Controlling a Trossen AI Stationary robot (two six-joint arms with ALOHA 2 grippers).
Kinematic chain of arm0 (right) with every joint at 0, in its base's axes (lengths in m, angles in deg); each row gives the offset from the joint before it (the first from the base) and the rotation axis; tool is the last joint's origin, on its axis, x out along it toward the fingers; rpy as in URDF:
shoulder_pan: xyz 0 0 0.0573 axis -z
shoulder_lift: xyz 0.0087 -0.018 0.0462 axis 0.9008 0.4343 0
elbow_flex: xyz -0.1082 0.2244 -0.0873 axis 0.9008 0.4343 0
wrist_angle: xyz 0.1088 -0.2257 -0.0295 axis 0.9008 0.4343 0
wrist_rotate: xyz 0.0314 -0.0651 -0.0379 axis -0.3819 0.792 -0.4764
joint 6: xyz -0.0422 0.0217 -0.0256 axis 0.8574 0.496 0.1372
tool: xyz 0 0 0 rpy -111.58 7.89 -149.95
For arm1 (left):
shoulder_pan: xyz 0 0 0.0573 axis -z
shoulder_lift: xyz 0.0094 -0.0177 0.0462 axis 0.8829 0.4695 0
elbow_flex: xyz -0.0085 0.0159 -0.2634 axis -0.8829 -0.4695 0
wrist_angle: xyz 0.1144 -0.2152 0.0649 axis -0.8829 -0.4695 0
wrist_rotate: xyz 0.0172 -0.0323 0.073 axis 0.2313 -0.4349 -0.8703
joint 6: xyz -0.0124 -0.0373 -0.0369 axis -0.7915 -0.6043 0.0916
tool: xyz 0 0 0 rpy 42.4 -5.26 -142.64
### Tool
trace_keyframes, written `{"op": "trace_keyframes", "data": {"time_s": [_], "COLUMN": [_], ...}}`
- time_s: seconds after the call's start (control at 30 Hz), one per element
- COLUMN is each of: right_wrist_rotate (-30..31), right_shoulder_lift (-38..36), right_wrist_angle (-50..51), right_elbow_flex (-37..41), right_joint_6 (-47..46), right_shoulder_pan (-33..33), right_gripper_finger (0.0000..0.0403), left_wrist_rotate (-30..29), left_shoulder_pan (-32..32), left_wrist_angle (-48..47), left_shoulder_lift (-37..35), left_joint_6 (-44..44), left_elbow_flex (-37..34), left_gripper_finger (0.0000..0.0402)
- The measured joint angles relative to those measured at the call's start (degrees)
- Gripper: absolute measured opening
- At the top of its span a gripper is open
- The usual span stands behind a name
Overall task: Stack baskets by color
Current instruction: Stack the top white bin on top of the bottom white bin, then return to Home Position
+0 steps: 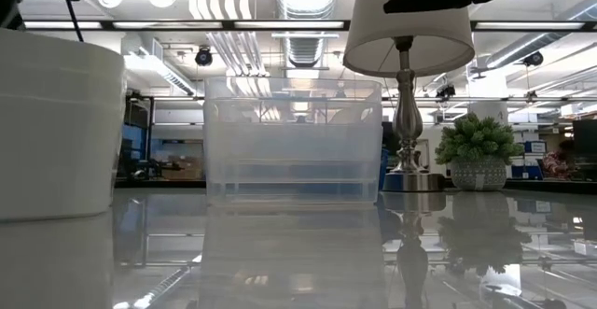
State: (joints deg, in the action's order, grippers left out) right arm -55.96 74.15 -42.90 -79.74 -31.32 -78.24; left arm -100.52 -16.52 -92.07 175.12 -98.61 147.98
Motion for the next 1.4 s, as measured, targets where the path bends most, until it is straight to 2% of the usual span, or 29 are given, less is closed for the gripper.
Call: {"op": "trace_keyframes", "data": {"time_s": [0.13,0.2,0.27,0.37,0.47,0.53,0.6,0.67,0.73,0.8,0.93,1.1,1.27,1.4], "right_wrist_rotate": [-0.03,-1.32,-5.38,-11.5,-15.09,-17.89,-20.69,-22.58,-23.63,-23.92,-23.64,-22.09,-21.92,-21.92], "right_shoulder_lift": [-0.01,-0.01,-0.01,-0.17,-1.01,-1.95,-3.11,-4.71,-6.17,-7.72,-11.0,-16.2,-23.82,-30.94], "right_wrist_angle": [0.4,1.39,0.17,-7.23,-13.93,-15.15,-15.93,-17.16,-17.43,-17.35,-18.4,-19.92,-19.91,-18.92], "right_elbow_flex": [0.0,0.22,1.53,4.43,7.25,9.38,11.45,13.52,15.05,16.57,19.55,23.9,27.99,31.27], "right_joint_6": [0.11,1.47,3.16,7.99,9.98,9.2,7.12,4.75,2.73,1.37,0.34,0.57,0.96,1.11], "right_shoulder_pan": [0.0,0.0,0.04,0.42,2.73,5.37,8.49,11.54,13.74,14.85,15.85,15.91,16.73,17.12], "right_gripper_finger": [0.0009,0.0009,0.0009,0.0009,0.0009,0.0009,0.0009,0.0009,0.0009,0.0009,0.0009,0.0009,0.0009,0.0009], "left_wrist_rotate": [-3.26,-8.71,-16.21,-27.75,-31.64,-29.31,-21.28,-10.56,-0.72,4.44,6.69,13.2,15.17,16.28], "left_shoulder_pan": [-0.01,0.01,0.47,1.12,0.53,-1.25,-3.62,-7.01,-10.92,-14.89,-23.02,-32.12,-39.34,-42.36], "left_wrist_angle": [-2.55,-2.41,-1.31,6.64,21.35,35.81,54.02,72.09,85.73,93.62,94.96,92.46,78.69,68.2], "left_shoulder_lift": [-2.33,-3.86,-4.74,-7.2,-10.92,-14.59,-18.85,-22.74,-26.62,-30.63,-39.4,-50.14,-61.26,-68.28], "left_joint_6": [1.78,4.49,9.49,25.43,46.7,60.74,75.29,87.07,93.87,96.37,96.19,95.71,94.53,93.05], "left_elbow_flex": [0.19,0.24,0.15,-1.24,-6.44,-12.22,-19.69,-27.94,-35.27,-41.07,-48.81,-54.45,-56.59,-56.71], "left_gripper_finger": [0.0039,0.0038,0.0038,0.0037,0.0037,0.0032,0.002,0.0006,0.0003,0.0003,0.0001,0.0,0.0,0.0]}}
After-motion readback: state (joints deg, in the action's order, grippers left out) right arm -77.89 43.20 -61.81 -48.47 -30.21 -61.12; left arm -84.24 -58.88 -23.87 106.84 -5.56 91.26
